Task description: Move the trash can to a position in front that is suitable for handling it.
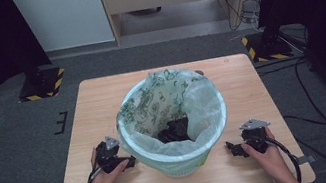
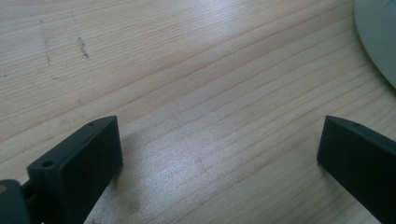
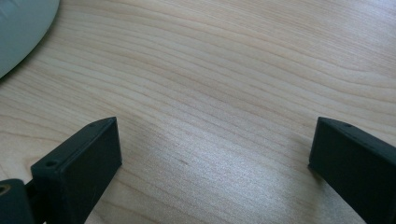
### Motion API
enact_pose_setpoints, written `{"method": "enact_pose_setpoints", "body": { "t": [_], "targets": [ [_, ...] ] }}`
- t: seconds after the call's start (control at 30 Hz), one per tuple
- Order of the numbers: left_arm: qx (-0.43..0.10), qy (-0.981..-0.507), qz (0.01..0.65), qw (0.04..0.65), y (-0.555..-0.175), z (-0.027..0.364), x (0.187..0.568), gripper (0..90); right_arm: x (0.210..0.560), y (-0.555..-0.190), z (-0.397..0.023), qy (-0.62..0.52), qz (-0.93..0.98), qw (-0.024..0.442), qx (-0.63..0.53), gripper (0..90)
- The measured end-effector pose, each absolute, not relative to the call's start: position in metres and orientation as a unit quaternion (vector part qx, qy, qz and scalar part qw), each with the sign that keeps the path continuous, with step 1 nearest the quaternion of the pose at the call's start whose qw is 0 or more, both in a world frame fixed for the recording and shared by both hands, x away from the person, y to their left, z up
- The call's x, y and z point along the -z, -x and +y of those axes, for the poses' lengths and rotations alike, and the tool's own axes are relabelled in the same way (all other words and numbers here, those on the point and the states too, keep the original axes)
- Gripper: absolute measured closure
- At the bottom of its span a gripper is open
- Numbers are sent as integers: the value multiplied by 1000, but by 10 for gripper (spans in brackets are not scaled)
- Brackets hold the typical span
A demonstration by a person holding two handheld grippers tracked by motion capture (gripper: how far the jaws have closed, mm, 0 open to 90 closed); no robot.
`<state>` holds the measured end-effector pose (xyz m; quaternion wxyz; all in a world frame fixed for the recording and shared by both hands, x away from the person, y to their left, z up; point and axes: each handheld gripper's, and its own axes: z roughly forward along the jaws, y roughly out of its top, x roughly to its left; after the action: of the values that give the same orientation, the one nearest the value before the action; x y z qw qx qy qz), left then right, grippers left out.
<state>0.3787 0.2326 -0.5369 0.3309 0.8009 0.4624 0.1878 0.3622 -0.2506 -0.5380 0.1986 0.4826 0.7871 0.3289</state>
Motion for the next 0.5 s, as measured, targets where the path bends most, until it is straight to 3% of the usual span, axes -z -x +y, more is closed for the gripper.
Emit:
{"method": "enact_pose_setpoints", "body": {
  "t": [0.33,0.5],
  "targets": [
    [-181,-811,449,330,-380,235,536,0,538,-362,-250,-491,783,199,-326,12],
    [-179,-815,428,347,-375,238,523,30,533,-359,-250,-485,782,220,-324,52]
  ]
}}
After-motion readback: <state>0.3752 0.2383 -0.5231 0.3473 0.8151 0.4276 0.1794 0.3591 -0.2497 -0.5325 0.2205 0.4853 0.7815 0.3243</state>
